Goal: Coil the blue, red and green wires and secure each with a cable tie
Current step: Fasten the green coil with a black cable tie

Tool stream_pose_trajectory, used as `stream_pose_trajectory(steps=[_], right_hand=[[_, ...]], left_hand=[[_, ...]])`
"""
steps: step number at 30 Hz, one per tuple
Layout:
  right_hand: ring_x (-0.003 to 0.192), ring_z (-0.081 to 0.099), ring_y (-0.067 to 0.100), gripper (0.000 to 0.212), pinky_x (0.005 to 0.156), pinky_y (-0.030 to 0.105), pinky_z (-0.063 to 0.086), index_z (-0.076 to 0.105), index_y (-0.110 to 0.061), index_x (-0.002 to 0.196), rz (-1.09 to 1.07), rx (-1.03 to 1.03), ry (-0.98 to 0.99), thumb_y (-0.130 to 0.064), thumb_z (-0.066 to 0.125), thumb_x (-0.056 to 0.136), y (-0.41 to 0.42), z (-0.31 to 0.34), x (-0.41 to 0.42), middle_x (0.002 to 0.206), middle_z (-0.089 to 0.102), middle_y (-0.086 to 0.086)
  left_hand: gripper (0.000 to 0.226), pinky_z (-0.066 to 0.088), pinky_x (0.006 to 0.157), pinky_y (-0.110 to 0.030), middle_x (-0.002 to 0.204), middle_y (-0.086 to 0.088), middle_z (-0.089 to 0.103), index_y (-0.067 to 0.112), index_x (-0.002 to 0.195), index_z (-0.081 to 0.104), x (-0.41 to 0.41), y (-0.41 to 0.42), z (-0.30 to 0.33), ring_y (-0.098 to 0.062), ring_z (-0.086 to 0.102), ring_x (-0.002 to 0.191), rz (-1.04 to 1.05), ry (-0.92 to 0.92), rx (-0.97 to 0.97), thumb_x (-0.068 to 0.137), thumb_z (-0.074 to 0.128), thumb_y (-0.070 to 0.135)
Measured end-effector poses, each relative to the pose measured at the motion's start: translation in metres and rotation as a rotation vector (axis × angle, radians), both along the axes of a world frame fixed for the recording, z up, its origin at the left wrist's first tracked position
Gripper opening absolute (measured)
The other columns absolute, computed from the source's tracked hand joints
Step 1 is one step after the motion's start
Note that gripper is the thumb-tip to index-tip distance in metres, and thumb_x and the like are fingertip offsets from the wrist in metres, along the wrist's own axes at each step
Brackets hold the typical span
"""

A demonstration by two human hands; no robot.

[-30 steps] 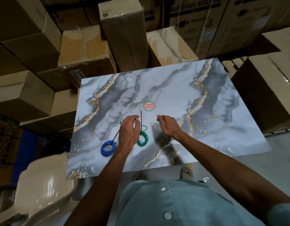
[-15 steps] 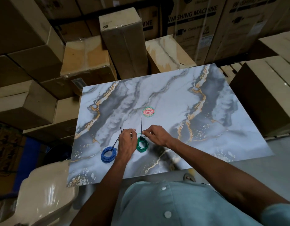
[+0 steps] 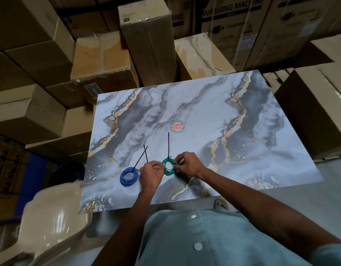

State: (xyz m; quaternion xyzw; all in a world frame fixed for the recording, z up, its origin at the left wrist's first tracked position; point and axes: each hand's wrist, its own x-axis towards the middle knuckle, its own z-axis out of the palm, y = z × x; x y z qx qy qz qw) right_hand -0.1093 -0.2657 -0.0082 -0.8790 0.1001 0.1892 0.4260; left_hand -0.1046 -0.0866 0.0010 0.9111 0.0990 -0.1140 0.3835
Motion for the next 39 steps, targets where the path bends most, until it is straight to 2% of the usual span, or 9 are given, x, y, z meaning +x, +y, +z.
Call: stream_pose_trajectory(steps=[6, 11, 17, 22, 27, 31, 33, 37, 39], right_hand=[[0.075, 0.065, 0.015, 0.044, 0.067, 0.014, 0.048, 0.076, -0.011, 0.105, 0.009, -0.008, -0.001, -0.029, 0.096, 0.069, 0.007, -0.001, -0.003, 0.092, 0.073, 0.002], [0.075, 0.065, 0.018, 0.048, 0.067, 0.023, 0.048, 0.070, -0.014, 0.098, 0.005, -0.058, -0.061, -0.028, 0.099, 0.062, 0.012, -0.003, -0.006, 0.091, 0.074, 0.005], [0.086, 0.068, 0.026, 0.087, 0.071, 0.026, 0.049, 0.052, -0.014, 0.130, -0.017, -0.098, -0.068, -0.032, 0.100, 0.059, 0.019, 0.000, -0.003, 0.102, 0.077, 0.010], [0.080, 0.068, 0.023, 0.052, 0.073, 0.036, 0.057, 0.073, -0.012, 0.097, -0.035, -0.176, -0.016, -0.041, 0.096, 0.061, 0.027, 0.004, 0.002, 0.090, 0.076, 0.006], [0.078, 0.068, 0.027, 0.035, 0.062, 0.028, 0.045, 0.071, -0.014, 0.090, -0.042, -0.290, -0.012, -0.043, 0.082, 0.074, 0.037, 0.006, 0.000, 0.087, 0.074, 0.007], [0.071, 0.059, 0.022, 0.035, 0.062, 0.027, 0.044, 0.072, -0.014, 0.091, -0.073, -0.333, -0.017, -0.046, 0.080, 0.077, 0.038, 0.006, -0.003, 0.088, 0.072, 0.007], [0.078, 0.060, 0.024, 0.038, 0.065, 0.027, 0.045, 0.072, -0.013, 0.095, -0.076, -0.326, -0.032, -0.044, 0.083, 0.076, 0.039, 0.001, -0.002, 0.097, 0.069, 0.010], [0.097, 0.062, 0.027, 0.069, 0.085, 0.033, 0.055, 0.064, -0.013, 0.122, -0.051, -0.279, -0.019, -0.046, 0.091, 0.067, 0.044, -0.008, -0.005, 0.118, 0.051, 0.010], [0.099, 0.063, 0.028, 0.066, 0.089, 0.034, 0.056, 0.062, -0.013, 0.128, -0.031, -0.313, -0.033, -0.041, 0.088, 0.074, 0.044, -0.010, -0.005, 0.122, 0.048, 0.010]], left_hand=[[0.025, 0.059, 0.077, -0.030, 0.094, -0.001, 0.077, 0.019, 0.096, 0.079, 0.012, -0.001, -0.002, -0.019, 0.069, 0.081, -0.066, 0.006, 0.014, 0.086, 0.057, 0.014], [0.026, 0.048, 0.082, -0.022, 0.111, -0.007, 0.070, 0.012, 0.111, 0.075, 0.018, -0.004, -0.005, -0.020, 0.066, 0.096, -0.225, -0.058, 0.043, 0.093, 0.055, 0.010], [0.028, 0.052, 0.081, -0.023, 0.117, -0.005, 0.063, 0.010, 0.118, 0.070, 0.023, 0.000, -0.011, -0.016, 0.067, 0.094, -0.303, -0.022, 0.006, 0.092, 0.067, 0.019], [0.032, 0.060, 0.084, -0.034, 0.101, 0.000, 0.073, 0.017, 0.112, 0.073, 0.029, 0.001, -0.011, -0.011, 0.071, 0.086, -0.253, 0.044, -0.033, 0.080, 0.077, 0.015], [0.029, 0.059, 0.084, -0.038, 0.100, -0.007, 0.074, 0.014, 0.110, 0.075, 0.031, -0.001, -0.016, -0.022, 0.069, 0.087, -0.200, 0.030, -0.022, 0.083, 0.066, 0.007], [0.029, 0.059, 0.083, -0.041, 0.100, -0.012, 0.073, 0.009, 0.113, 0.074, 0.033, -0.001, -0.020, -0.027, 0.069, 0.088, -0.201, 0.053, -0.055, 0.086, 0.066, 0.007], [0.030, 0.061, 0.081, -0.044, 0.098, -0.013, 0.072, 0.010, 0.113, 0.074, 0.034, -0.001, -0.023, -0.029, 0.070, 0.088, -0.160, 0.086, -0.097, 0.084, 0.069, 0.007], [0.029, 0.063, 0.070, -0.045, 0.089, -0.017, 0.071, 0.004, 0.109, 0.072, 0.037, -0.007, -0.015, -0.030, 0.074, 0.072, 0.002, 0.224, -0.281, 0.081, 0.075, -0.004], [0.023, 0.063, 0.070, -0.044, 0.085, -0.017, 0.072, 0.004, 0.101, 0.072, 0.038, -0.010, -0.014, -0.028, 0.074, 0.065, 0.037, 0.270, -0.319, 0.080, 0.077, -0.004]])
